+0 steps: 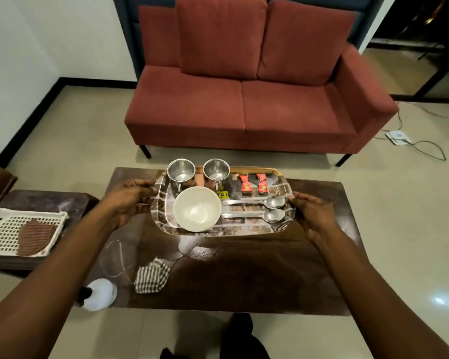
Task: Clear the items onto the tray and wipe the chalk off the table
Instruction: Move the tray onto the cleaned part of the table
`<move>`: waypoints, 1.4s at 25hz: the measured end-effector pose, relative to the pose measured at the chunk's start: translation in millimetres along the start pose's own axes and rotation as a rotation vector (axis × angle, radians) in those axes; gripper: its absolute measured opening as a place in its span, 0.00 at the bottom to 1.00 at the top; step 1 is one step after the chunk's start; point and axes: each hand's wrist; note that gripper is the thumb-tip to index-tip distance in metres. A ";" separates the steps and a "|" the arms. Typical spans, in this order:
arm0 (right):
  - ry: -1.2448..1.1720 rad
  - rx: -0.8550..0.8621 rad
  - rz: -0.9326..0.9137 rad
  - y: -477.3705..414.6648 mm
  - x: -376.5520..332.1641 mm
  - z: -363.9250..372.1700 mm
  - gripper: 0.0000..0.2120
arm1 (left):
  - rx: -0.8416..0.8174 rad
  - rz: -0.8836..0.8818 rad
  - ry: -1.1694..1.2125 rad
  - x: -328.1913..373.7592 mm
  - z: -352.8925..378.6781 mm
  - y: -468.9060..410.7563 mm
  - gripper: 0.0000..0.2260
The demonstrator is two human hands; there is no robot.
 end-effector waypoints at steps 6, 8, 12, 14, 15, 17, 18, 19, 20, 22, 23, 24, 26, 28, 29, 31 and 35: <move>0.087 0.035 0.107 -86.5 42.5 -43.9 0.06 | 0.086 -0.010 -0.028 -59.1 86.1 -59.3 0.14; 0.107 0.042 0.143 -107.2 59.1 -50.2 0.06 | 0.118 -0.017 -0.018 -79.3 104.7 -76.4 0.13; 0.135 0.069 0.183 -141.9 88.3 -50.9 0.06 | 0.153 -0.039 -0.014 -119.2 122.8 -113.4 0.13; 0.142 0.074 0.215 -159.2 104.4 -46.9 0.07 | 0.169 -0.053 -0.023 -139.2 127.8 -131.7 0.15; 0.153 0.080 0.229 -168.1 112.9 -44.4 0.07 | 0.171 -0.064 -0.023 -149.1 129.8 -141.0 0.15; 0.179 0.095 0.253 -183.6 129.5 -40.6 0.09 | 0.183 -0.090 -0.021 -166.2 131.4 -156.9 0.15; 0.191 0.101 0.264 -191.3 138.4 -38.9 0.10 | 0.191 -0.103 -0.023 -174.7 132.0 -164.6 0.14; 0.203 0.104 0.273 -198.7 146.9 -37.1 0.10 | 0.199 -0.114 -0.029 -182.9 132.1 -172.2 0.14; 0.217 0.105 0.283 -206.3 156.1 -35.1 0.10 | 0.204 -0.124 -0.038 -192.3 132.7 -180.4 0.14; 0.231 0.106 0.303 -218.6 170.9 -31.9 0.10 | 0.208 -0.135 -0.056 -207.2 133.9 -193.8 0.13; 0.234 0.108 0.309 -224.3 177.6 -30.6 0.08 | 0.212 -0.140 -0.055 -213.4 134.4 -199.9 0.13; 0.242 0.113 0.313 -229.7 183.4 -29.0 0.07 | 0.218 -0.140 -0.053 -218.7 134.7 -206.0 0.13; 0.258 0.125 0.320 -237.7 193.5 -26.1 0.06 | 0.232 -0.137 -0.056 -228.0 135.0 -215.7 0.16; 0.259 0.134 0.331 -247.8 203.5 -22.3 0.06 | 0.253 -0.140 -0.063 -235.7 136.9 -225.4 0.18; 0.258 0.136 0.333 -252.2 207.4 -20.1 0.05 | 0.259 -0.144 -0.068 -239.5 138.1 -229.5 0.18; 0.262 0.131 0.338 -260.5 214.5 -15.7 0.06 | 0.268 -0.149 -0.081 -247.8 138.7 -238.0 0.18; 0.265 0.116 0.365 -276.1 227.1 -7.6 0.09 | 0.277 -0.160 -0.074 -261.8 131.9 -254.9 0.18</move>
Point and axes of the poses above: each hand's wrist, its own y-axis away from the middle knuckle, its own z-axis out of the palm, x = y × z, and after that the axes turned 14 degrees about y, right-handed
